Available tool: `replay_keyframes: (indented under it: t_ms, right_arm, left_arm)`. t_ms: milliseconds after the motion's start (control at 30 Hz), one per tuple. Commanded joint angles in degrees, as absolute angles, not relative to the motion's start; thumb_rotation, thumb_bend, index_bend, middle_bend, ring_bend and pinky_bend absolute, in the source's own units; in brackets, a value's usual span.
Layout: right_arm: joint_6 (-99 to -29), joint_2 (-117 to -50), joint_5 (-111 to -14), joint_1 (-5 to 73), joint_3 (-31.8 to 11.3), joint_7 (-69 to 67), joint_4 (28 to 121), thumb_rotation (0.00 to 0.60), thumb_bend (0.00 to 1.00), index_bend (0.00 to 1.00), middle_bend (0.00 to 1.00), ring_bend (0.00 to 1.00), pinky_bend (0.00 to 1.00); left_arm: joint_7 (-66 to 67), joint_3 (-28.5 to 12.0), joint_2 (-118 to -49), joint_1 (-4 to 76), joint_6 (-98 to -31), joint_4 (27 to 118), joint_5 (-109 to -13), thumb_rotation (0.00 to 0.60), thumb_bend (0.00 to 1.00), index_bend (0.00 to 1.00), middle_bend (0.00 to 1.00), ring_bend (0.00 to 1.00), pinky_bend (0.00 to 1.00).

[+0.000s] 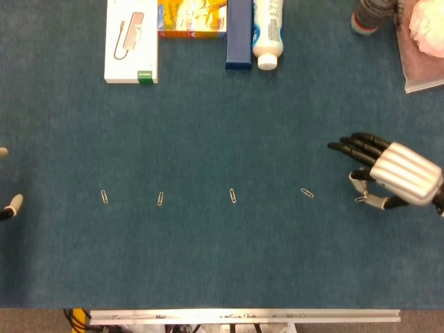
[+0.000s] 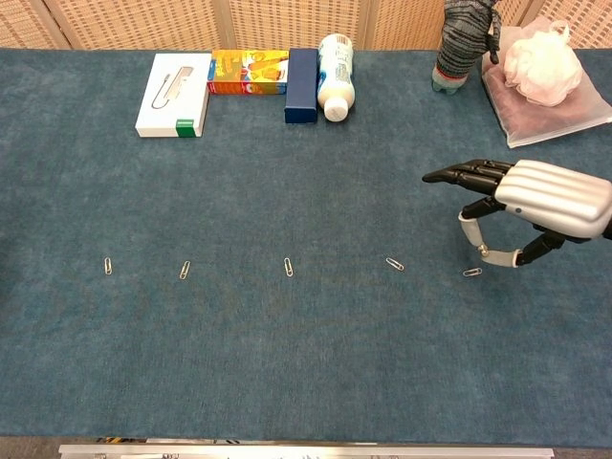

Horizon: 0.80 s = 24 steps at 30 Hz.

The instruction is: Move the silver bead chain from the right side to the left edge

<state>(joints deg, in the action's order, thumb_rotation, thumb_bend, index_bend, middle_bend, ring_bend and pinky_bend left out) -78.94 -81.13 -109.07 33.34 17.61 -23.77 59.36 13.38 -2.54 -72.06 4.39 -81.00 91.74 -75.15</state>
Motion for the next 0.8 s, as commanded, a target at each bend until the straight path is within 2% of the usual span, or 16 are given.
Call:
replay_keyframes:
  t_ms: [33, 800]
  right_arm:
    - [-79.2, -80.2, -109.6, 32.4, 18.4, -23.7, 60.8, 0.6, 0.3, 0.65, 0.05, 0.0, 0.1]
    - [-79.2, -82.2, -109.8, 27.4, 18.7, -25.6, 59.4, 0.6, 0.3, 0.65, 0.05, 0.0, 0.1]
  left_arm:
    - [13.4, -2.6, -71.9, 4.2, -81.4, 91.8, -75.4, 0.6, 0.18, 0.25, 0.35, 0.22, 0.36]
    - [14.9, -2.5, -71.3, 3.9, -81.9, 93.2, -75.2, 0.6, 0.18, 0.25, 0.35, 0.22, 0.37]
